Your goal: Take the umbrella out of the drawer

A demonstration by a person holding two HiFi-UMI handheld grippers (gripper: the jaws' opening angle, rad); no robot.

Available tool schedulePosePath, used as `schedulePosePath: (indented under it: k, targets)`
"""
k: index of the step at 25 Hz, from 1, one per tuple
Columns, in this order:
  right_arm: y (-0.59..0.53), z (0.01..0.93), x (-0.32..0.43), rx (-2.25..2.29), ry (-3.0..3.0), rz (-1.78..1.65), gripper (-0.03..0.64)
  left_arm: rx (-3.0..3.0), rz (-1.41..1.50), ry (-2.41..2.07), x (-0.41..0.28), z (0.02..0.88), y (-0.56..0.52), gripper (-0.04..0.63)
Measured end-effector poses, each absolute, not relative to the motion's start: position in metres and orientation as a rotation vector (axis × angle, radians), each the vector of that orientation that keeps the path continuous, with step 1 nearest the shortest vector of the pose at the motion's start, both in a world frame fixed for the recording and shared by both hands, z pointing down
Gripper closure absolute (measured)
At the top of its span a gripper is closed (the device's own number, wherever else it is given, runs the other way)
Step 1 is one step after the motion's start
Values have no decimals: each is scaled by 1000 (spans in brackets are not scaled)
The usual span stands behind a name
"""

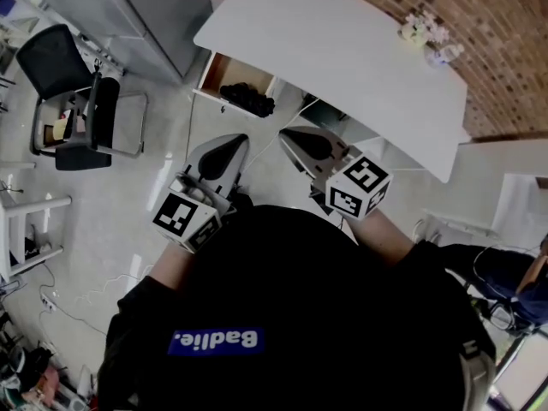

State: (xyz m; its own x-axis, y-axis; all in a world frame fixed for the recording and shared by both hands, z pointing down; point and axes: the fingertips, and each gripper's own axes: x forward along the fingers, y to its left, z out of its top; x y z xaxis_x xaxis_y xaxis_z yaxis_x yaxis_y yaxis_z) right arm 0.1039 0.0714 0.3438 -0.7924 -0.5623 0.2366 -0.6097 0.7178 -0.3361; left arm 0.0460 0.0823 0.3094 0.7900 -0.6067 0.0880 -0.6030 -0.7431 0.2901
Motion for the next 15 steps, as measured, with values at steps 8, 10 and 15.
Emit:
schedulePosePath:
  k: [8, 10, 15]
  targets:
    - [2, 346, 61, 1055, -2748, 657, 588, 2673, -30, -819, 2, 313, 8, 598]
    - [-10, 348, 48, 1068, -2732, 657, 588, 2671, -47, -801, -10, 312, -6, 598]
    - [-35, 354, 21, 1108, -2687, 605, 588, 2667, -56, -769, -36, 318, -30, 598]
